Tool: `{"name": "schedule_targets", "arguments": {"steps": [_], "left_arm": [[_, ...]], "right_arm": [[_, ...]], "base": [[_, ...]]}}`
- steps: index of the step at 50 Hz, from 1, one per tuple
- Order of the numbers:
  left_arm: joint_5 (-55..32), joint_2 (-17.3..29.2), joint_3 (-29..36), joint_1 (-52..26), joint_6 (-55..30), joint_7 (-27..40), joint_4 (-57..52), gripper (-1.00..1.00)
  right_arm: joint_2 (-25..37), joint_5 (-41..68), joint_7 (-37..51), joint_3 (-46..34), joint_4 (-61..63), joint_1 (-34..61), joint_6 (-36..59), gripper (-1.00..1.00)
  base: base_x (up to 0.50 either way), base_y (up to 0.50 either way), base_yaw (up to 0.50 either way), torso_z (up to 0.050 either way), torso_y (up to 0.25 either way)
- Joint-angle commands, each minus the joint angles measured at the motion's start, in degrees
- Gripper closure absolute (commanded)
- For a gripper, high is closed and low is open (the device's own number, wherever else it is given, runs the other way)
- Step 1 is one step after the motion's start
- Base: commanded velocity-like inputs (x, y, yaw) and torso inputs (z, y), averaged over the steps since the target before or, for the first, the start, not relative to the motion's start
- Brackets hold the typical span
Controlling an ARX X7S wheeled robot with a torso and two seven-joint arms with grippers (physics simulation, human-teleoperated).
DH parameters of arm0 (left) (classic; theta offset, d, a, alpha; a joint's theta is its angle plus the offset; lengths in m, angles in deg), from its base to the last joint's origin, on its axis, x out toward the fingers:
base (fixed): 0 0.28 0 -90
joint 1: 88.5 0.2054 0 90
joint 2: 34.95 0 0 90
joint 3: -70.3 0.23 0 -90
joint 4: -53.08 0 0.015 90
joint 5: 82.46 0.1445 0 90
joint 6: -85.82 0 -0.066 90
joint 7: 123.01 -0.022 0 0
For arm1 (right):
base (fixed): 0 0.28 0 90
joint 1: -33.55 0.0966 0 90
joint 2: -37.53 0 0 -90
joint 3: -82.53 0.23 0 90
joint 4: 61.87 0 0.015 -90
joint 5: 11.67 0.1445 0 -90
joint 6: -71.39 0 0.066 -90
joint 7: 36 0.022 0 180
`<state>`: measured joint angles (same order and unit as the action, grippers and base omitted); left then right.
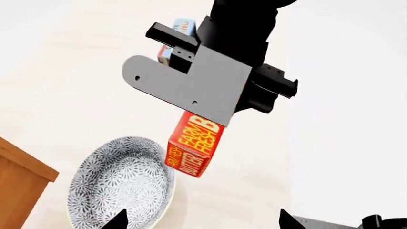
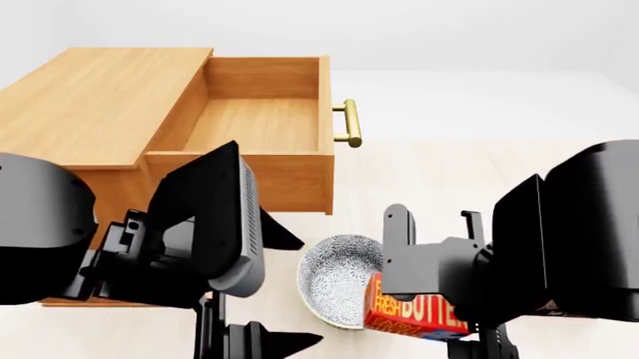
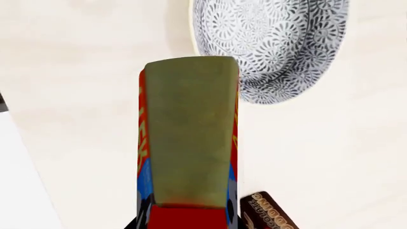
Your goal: Put the butter at the back in the top drawer of the cabinet and close it.
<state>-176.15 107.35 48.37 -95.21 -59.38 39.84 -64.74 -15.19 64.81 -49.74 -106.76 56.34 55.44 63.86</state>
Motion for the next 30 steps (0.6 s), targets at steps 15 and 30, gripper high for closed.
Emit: {"name": "schedule_targets", "arguments": {"steps": [15,30], "left_arm": [[4.9,-5.0,2.8,3.5,0.5,-1.1,1.6,-1.0],[6.0,-7.0,3.6,4.5,0.8,-1.2,1.8,-1.0]], "right_arm": [[-1.2,1.6,1.8,1.5,1.4,2.3,-1.1,1.0],[-2.2,2.9,2.5,2.1,1.9,2.7,-2.0,1.0]], "base": [[0.0,0.0,0.0,0.0,0.001],[0.0,0.0,0.0,0.001,0.001]]}}
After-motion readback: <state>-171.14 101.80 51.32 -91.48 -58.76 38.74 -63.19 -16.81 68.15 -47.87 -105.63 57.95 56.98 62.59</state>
